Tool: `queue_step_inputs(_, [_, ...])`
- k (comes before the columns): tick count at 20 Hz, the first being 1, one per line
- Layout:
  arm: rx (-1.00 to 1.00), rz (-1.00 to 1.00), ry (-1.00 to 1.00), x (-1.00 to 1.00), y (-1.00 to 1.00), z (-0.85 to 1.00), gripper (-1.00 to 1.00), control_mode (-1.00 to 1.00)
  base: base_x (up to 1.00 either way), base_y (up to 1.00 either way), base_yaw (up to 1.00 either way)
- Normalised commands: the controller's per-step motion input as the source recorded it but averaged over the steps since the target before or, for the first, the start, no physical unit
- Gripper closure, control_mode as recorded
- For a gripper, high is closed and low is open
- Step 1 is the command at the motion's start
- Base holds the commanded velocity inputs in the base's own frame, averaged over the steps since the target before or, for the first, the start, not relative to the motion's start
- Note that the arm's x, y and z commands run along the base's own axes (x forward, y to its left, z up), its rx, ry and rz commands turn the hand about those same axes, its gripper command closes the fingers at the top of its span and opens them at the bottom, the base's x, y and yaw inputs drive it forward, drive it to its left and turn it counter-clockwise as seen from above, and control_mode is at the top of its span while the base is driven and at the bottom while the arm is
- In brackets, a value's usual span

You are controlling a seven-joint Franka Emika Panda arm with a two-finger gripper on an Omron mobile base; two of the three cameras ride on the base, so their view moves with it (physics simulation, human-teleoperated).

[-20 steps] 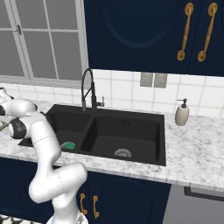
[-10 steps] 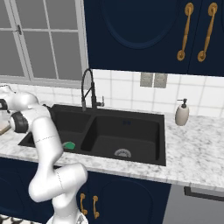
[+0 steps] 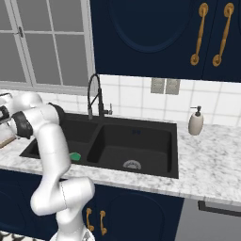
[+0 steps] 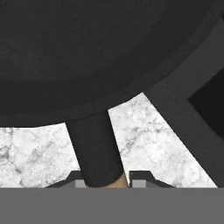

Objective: Pick the pan and sponge and place them into the sink. Then turn on the water.

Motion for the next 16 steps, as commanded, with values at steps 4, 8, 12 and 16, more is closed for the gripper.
queue_step_inputs(4, [0.00,-0.25,-0.17,-0.07,-0.59,0.31,1.00,-1.00,0.00,0.00,0.00])
queue_step_inputs(8, [0.03,-0.24,-0.02,0.00,-0.52,0.37,1.00,-1.00,0.00,0.00,0.00])
queue_step_inputs(12, [0.00,-0.11,0.01,0.01,-0.30,0.12,1.00,-1.00,0.00,0.00,0.00])
queue_step_inputs(16, [0.00,-0.01,0.07,0.13,-0.25,0.03,1.00,-1.00,0.00,0.00,0.00])
